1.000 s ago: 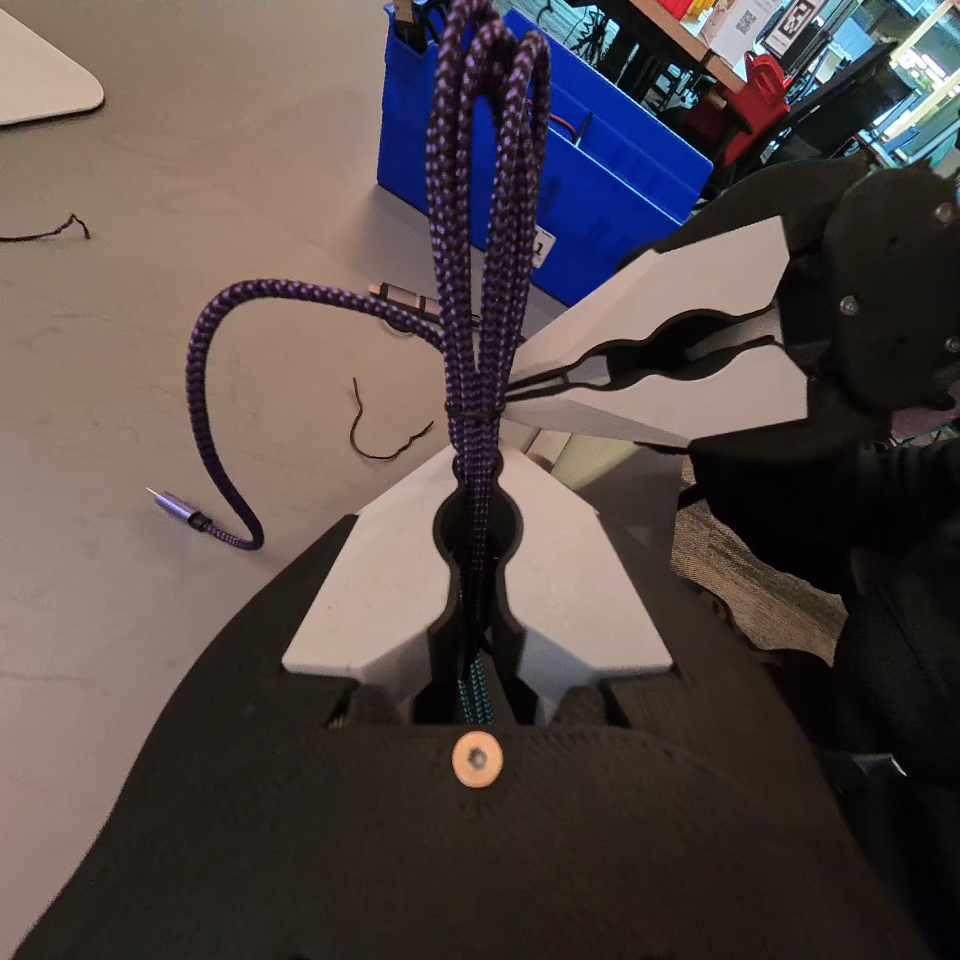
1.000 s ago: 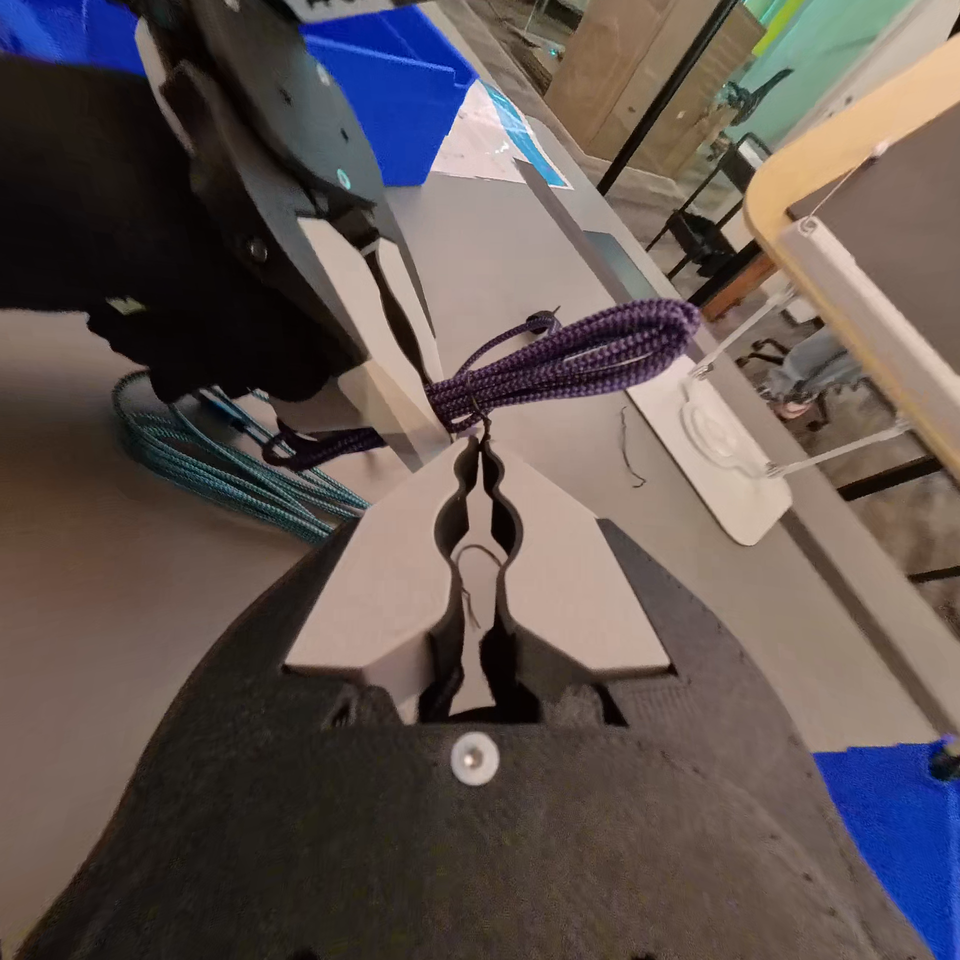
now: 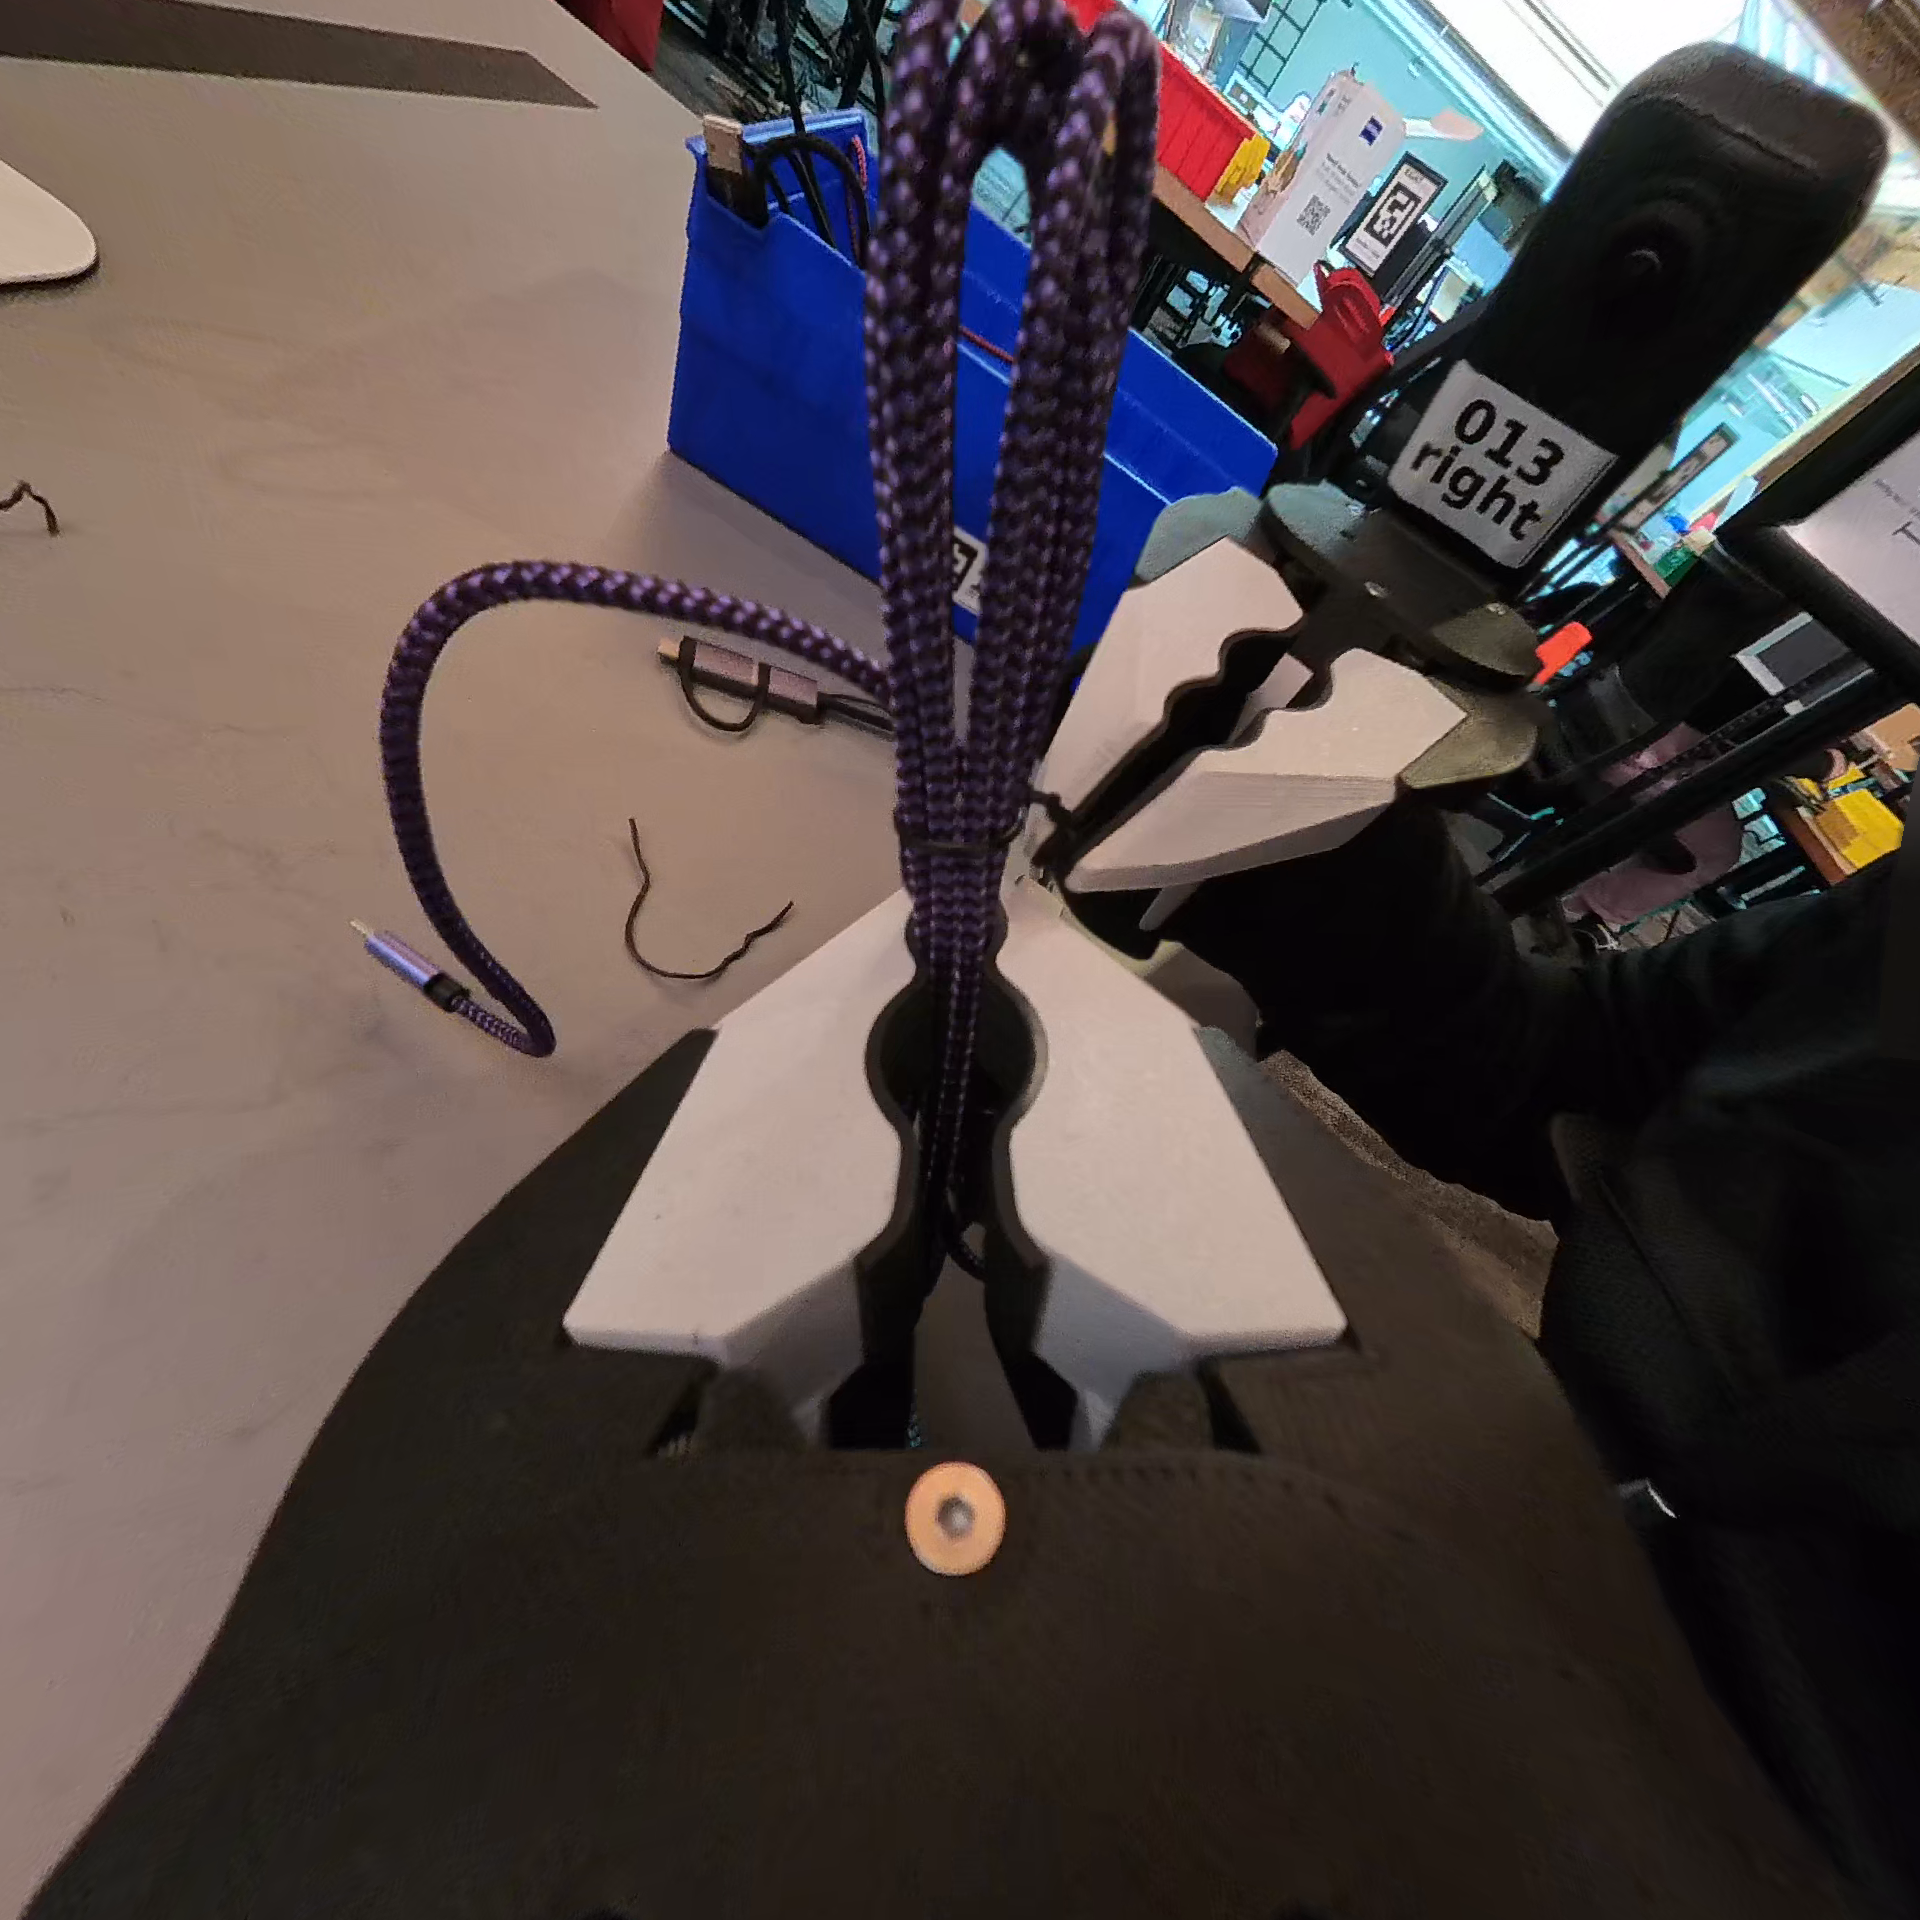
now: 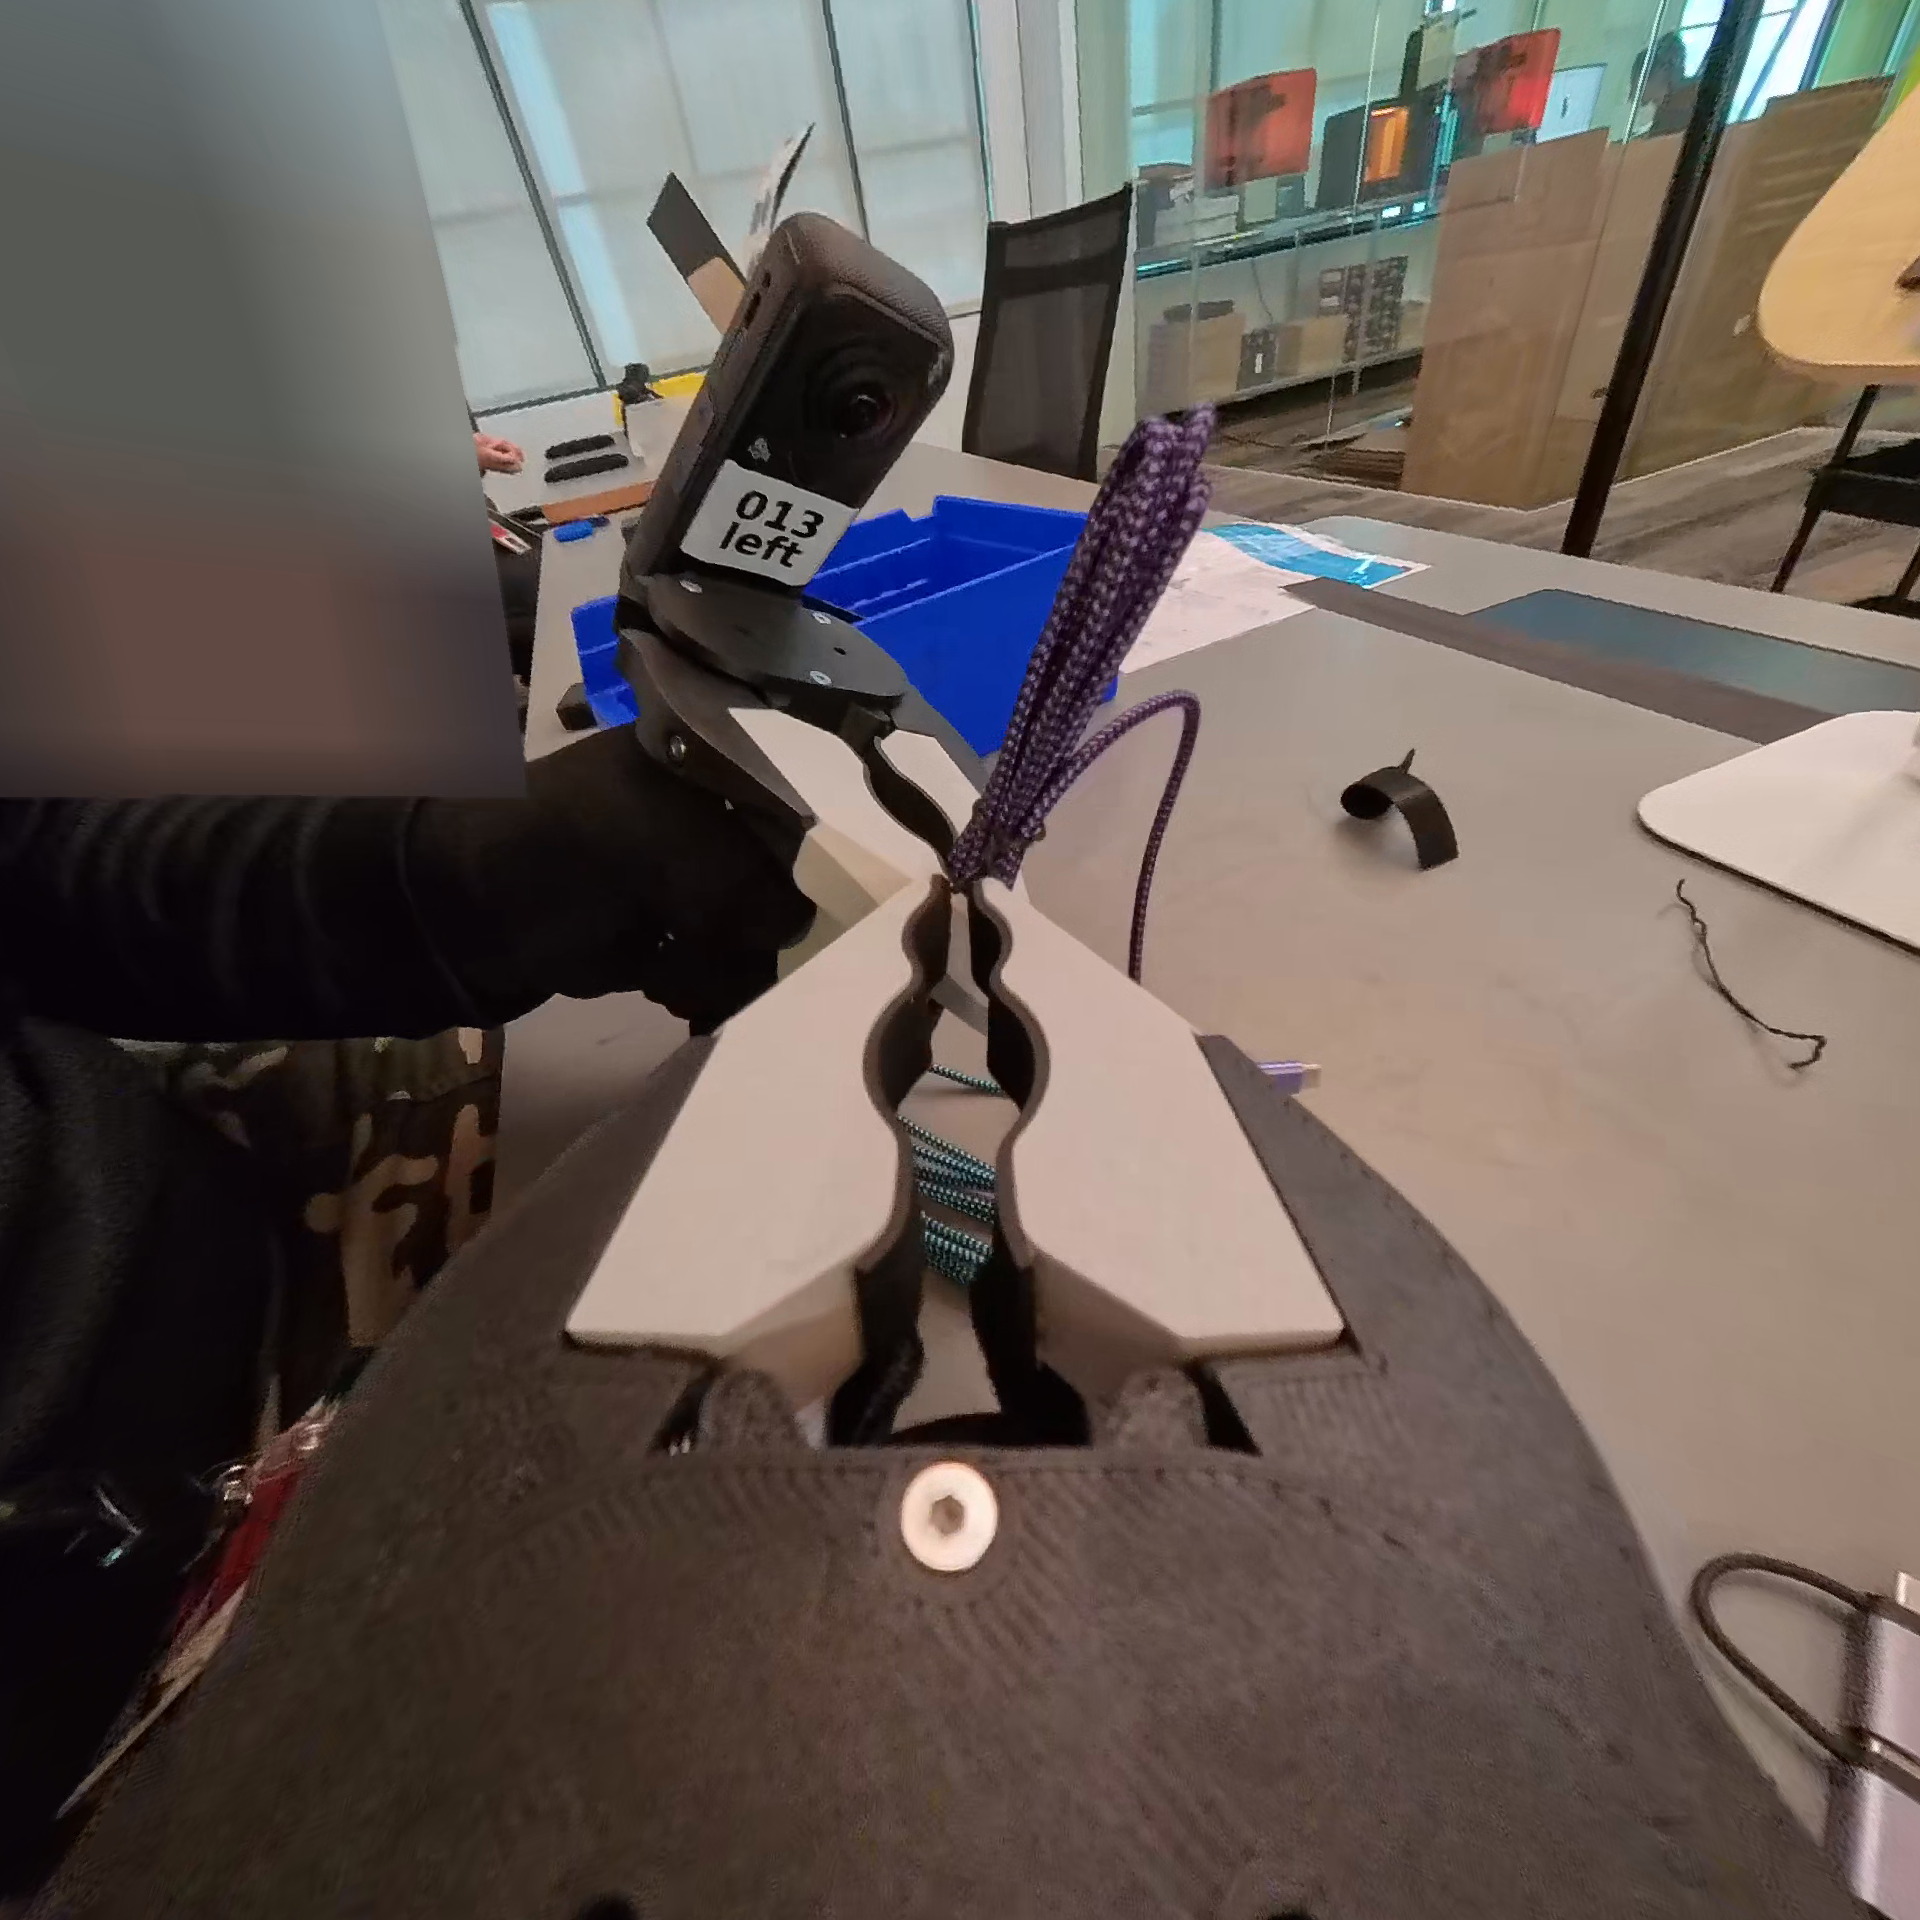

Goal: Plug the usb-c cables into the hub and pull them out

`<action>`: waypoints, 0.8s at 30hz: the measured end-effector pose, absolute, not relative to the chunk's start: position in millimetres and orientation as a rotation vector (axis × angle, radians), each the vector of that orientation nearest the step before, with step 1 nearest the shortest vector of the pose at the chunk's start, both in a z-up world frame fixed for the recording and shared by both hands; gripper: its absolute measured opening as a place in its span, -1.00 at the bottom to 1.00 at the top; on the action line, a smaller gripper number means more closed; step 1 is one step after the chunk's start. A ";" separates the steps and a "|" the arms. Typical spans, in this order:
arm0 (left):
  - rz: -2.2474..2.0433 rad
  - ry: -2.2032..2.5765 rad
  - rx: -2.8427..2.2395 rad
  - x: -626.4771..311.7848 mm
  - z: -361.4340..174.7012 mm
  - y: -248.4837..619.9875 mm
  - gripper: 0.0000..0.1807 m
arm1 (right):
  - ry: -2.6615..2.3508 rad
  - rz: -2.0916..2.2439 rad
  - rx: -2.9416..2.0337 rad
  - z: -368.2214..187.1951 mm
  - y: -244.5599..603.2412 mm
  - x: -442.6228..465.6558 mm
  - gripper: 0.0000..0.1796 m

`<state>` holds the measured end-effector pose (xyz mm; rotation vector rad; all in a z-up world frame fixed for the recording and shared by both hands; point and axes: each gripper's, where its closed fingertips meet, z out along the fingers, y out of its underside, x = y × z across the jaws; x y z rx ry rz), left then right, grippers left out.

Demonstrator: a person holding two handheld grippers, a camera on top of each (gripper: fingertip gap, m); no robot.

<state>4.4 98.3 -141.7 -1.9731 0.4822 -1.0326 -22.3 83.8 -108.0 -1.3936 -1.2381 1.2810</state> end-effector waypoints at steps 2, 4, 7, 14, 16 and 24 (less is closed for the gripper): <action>-1.034 0.485 -1.974 4.5 -141.9 98.3 -1.00 | -1.248 1.273 -1.391 -109.7 83.5 -22.8 -1.00; -1.065 0.483 -1.964 6.0 -140.0 97.2 -1.00 | -1.257 1.277 -1.384 -109.5 82.3 -23.2 -1.00; -1.092 0.487 -1.951 7.5 -138.6 95.8 -1.00 | -1.276 1.262 -1.376 -109.7 81.7 -23.6 -1.00; -1.126 0.522 -1.938 11.0 -136.4 91.5 -1.00 | -1.342 1.091 -1.366 -113.9 90.2 -20.0 -1.00; -1.132 0.533 -1.933 12.7 -135.0 90.8 -1.00 | -1.358 1.043 -1.352 -114.4 92.4 -19.2 -1.00; -1.133 0.629 -1.947 20.8 -135.1 80.8 -1.00 | -1.408 0.714 -1.278 -119.6 108.1 -15.9 -1.00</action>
